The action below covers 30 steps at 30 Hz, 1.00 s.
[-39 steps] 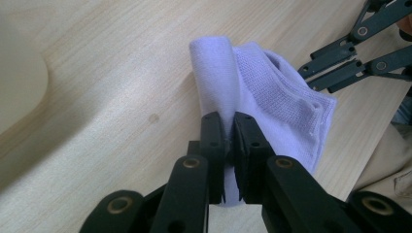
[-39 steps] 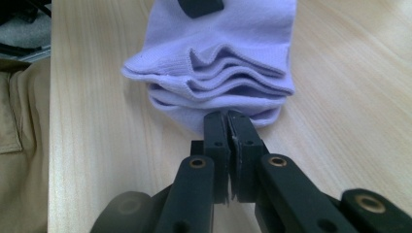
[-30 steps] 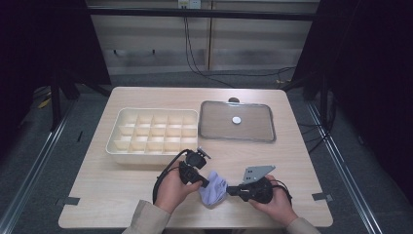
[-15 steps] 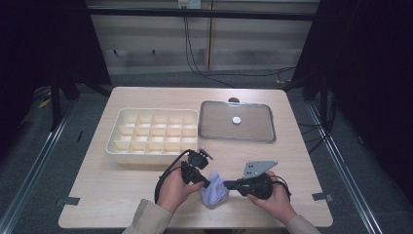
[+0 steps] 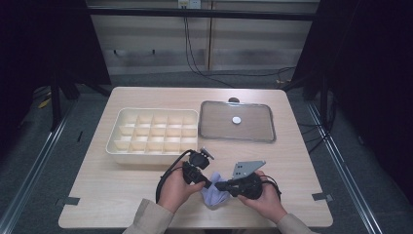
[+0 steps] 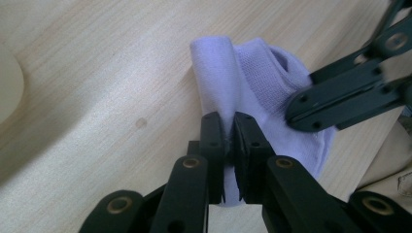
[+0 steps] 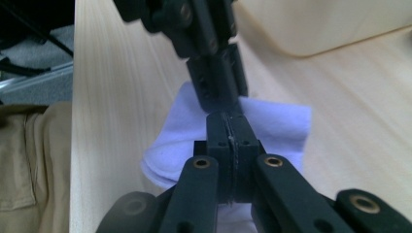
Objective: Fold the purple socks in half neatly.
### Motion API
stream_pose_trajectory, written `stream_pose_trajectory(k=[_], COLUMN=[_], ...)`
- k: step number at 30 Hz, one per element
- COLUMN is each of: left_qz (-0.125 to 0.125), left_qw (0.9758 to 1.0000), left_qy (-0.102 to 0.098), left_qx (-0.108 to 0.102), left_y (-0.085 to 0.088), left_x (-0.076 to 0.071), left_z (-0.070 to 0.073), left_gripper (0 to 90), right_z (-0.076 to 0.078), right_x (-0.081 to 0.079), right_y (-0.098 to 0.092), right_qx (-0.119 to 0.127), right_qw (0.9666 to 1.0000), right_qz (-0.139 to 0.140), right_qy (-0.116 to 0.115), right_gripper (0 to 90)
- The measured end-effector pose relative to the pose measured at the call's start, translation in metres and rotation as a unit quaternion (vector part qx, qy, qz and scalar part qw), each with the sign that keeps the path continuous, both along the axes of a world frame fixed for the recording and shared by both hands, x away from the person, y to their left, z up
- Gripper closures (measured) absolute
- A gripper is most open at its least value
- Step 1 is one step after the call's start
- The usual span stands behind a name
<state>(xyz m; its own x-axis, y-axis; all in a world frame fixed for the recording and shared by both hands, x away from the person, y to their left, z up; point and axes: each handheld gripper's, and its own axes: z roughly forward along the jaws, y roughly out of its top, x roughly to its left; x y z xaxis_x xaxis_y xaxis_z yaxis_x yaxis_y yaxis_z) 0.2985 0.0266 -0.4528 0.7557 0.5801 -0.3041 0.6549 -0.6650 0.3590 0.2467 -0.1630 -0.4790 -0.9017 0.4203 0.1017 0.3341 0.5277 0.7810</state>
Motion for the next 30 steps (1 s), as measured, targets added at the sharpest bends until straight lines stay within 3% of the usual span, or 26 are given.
stream_pose_trajectory(k=[11, 21, 30], left_qz=[-0.007, -0.003, 0.005], left_qw=[1.0000, 0.9999, 1.0000], left_qy=[0.004, 0.009, -0.001], left_qx=[-0.002, -0.008, 0.006], left_y=[-0.002, -0.002, 0.002], left_x=[-0.002, -0.002, 0.000], left_z=[0.003, 0.003, 0.001], left_gripper=[82.9, 82.7, 82.8], right_z=[-0.014, -0.017, -0.007], right_x=[-0.001, -0.002, 0.000], right_y=[0.006, 0.007, -0.002], right_qx=[-0.033, -0.034, -0.022], right_qw=[0.9994, 0.9993, 0.9997], right_qz=[0.008, 0.005, -0.002], right_qy=[0.009, 0.011, 0.008], right_gripper=[89.9, 90.0, 89.2])
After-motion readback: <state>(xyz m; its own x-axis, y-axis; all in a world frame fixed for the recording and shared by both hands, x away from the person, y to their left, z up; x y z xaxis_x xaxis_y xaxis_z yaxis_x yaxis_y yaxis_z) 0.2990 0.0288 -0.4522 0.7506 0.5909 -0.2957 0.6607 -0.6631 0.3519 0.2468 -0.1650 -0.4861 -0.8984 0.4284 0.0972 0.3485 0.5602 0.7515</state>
